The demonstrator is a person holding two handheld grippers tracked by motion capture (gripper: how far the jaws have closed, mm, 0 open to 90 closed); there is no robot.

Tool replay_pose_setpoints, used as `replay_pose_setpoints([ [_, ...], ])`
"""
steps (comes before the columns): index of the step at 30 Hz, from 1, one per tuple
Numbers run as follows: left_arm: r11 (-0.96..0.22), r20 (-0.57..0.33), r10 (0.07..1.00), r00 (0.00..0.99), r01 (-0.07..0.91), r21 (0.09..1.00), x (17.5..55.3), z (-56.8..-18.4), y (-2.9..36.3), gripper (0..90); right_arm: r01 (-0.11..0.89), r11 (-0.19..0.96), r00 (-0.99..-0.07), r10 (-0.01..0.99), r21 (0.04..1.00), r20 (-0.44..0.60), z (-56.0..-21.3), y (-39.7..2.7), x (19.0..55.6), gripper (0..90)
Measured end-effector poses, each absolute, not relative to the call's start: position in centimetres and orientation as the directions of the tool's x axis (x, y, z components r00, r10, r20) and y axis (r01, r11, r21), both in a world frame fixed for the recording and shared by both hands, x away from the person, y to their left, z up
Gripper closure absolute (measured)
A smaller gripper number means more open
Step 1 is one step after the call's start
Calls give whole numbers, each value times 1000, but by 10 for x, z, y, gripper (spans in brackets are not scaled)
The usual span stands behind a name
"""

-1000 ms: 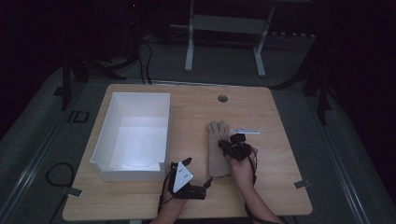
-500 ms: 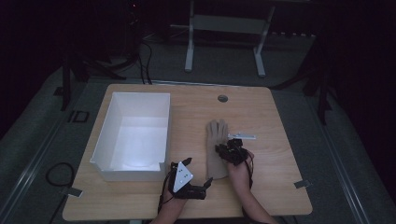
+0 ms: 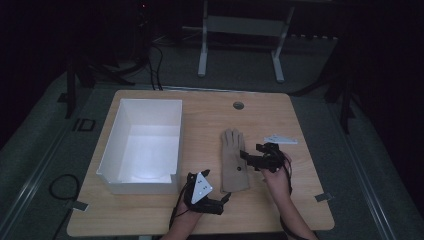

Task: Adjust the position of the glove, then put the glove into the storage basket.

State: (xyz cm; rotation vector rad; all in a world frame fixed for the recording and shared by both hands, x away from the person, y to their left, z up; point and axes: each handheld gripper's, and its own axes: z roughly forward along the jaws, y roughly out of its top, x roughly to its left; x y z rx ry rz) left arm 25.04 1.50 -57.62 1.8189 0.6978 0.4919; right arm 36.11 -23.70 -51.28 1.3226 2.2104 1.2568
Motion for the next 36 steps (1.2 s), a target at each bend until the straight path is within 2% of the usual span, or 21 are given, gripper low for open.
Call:
replay_pose_setpoints([
  [1, -253, 1, 670, 743, 226, 941, 250, -576, 15, 3, 579, 205, -544, 818, 789, 187, -513, -237, 361, 160],
  [3, -270, -13, 652, 758, 249, 930, 253, -576, 14, 5, 539, 235, -607, 774, 809, 179, -512, -245, 362, 161],
  [5, -278, -22, 641, 768, 259, 925, 254, -576, 15, 78, 528, 250, -631, 755, 812, 178, -512, -248, 363, 144],
  [7, -303, -58, 597, 800, 292, 907, 260, -572, 12, 75, 496, 318, -680, 721, 808, 134, -511, -262, 365, 146],
  [11, -342, -22, 582, 813, 269, 901, 262, -568, 9, 71, 520, 314, -680, 716, 794, 161, -509, -269, 367, 144],
  [12, -392, 16, 558, 829, 247, 886, 266, -563, 4, 71, 520, 312, -678, 717, 795, 162, -508, -272, 368, 143],
  [16, -462, 85, 516, 852, 193, 866, 270, -556, -4, 69, 556, 266, -654, 725, 787, 216, -502, -280, 379, 134],
  [18, -461, 77, 469, 880, 170, 871, 272, -555, -7, 68, 562, 240, -632, 742, 792, 223, -501, -278, 383, 132],
  [21, -499, 109, 421, 901, 130, 857, 274, -556, -13, 72, 558, 240, -637, 738, 794, 224, -502, -271, 389, 114],
  [25, -534, 116, 364, 924, 105, 839, 280, -558, -21, 117, 563, 234, -632, 740, 793, 231, -509, -260, 404, 136],
  [29, -566, 112, 334, 936, 105, 818, 286, -561, -29, 164, 598, 237, -615, 748, 765, 249, -522, -247, 420, 200],
  [33, -576, 92, 319, 943, 116, 809, 294, -564, -32, 260, 635, 229, -595, 754, 738, 278, -535, -236, 435, 227],
  [36, -572, 62, 319, 946, 140, 808, 299, -568, -32, 393, 660, 222, -572, 767, 717, 289, -543, -231, 445, 263],
])
